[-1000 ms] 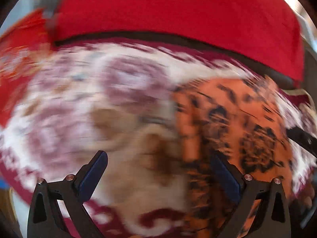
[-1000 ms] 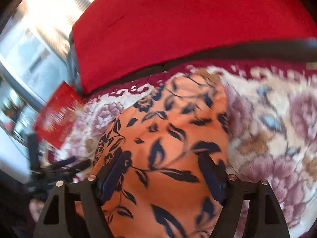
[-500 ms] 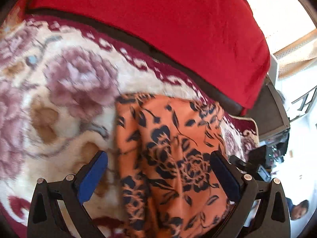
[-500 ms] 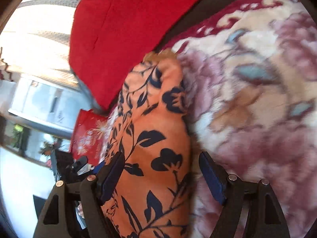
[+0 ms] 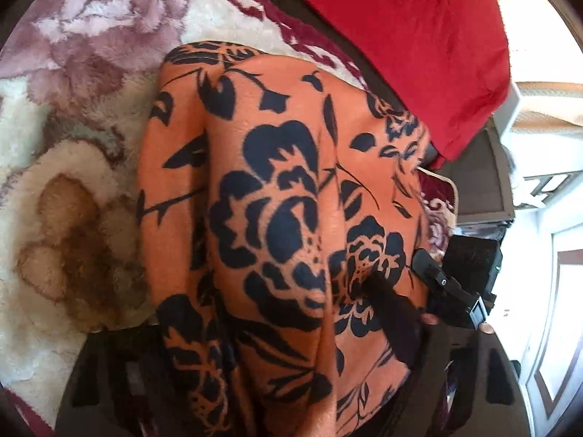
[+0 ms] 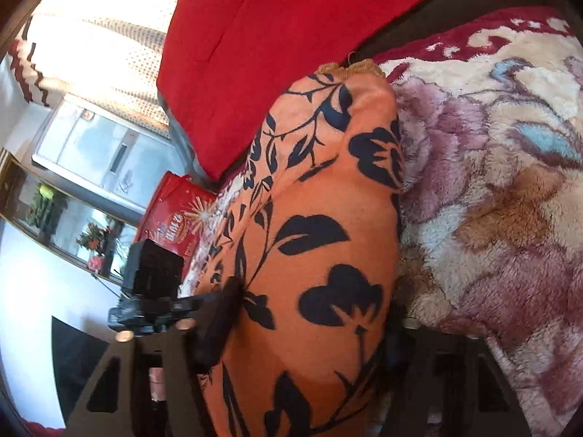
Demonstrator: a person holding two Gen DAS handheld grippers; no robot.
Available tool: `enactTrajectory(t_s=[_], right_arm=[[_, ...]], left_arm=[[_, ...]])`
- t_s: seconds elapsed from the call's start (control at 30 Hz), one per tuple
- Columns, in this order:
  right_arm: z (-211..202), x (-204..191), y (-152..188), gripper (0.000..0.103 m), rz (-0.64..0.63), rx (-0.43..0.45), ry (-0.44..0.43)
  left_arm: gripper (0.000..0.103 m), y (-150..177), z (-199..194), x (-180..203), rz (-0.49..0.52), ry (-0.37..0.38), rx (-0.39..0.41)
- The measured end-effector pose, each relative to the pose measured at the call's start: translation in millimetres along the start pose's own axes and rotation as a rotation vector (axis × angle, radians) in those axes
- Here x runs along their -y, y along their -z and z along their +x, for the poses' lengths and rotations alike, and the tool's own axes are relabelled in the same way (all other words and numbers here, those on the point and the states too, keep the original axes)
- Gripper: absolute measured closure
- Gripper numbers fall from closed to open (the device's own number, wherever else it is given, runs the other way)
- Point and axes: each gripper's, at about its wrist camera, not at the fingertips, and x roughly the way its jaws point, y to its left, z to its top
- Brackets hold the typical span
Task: Fold small clothes
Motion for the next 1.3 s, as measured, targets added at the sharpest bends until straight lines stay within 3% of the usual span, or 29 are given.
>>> enactTrajectory(t_s=[0.07, 0.27, 0.43, 0.6, 0.7, 0.77, 0.8, 0.87, 0.93, 1.03, 1.17, 1.3], right_arm=[[-3, 1, 0, 0.052, 0.015, 0.009, -0.004], [-26, -11, -4, 0.062, -0.029, 0.053, -0.011], [-77, -10, -10, 0.062, -0.027, 0.155, -0.041], [-137, 22, -8, 0.062, 0.014, 0.242, -0.035], [-145, 53, -6, 0.062, 0.091, 0.222, 0.009], [-138, 72, -6, 0.061, 0.138, 0.177, 0.088], [-129, 86, -4, 0.056, 0.170, 0.136, 0.157], [-130, 94, -3, 0.053, 0.186, 0.141, 0.138], [-136, 88, -5, 0.046, 0.153, 0.133, 0.181], [-152, 79, -4, 0.045, 0.092, 0.167, 0.285], [-177, 55, -1, 0.045, -0.031, 0.292, 0.406], [-188, 38, -5, 0.045, -0.103, 0.364, 0.390]], left_arm=[[0.039, 4, 1, 8, 0.010, -0.028, 0.015], [0.061, 12, -5, 52, 0.103, -0.099, 0.060], [0.062, 17, 0, 106, 0.198, -0.100, 0.081], [0.061, 26, 35, 168, 0.306, -0.146, 0.088], [0.058, 33, 74, 191, 0.357, -0.299, 0.092], [0.045, 39, 104, 195, 0.388, -0.460, 0.097], [0.040, 45, 116, 199, 0.419, -0.525, 0.133], [0.024, 59, 127, 214, 0.488, -0.649, 0.229], [0.023, 68, 134, 227, 0.563, -0.744, 0.272], [0.023, 75, 133, 232, 0.596, -0.798, 0.291], [0.023, 91, 134, 238, 0.628, -0.834, 0.315], [0.023, 104, 130, 243, 0.638, -0.833, 0.335]])
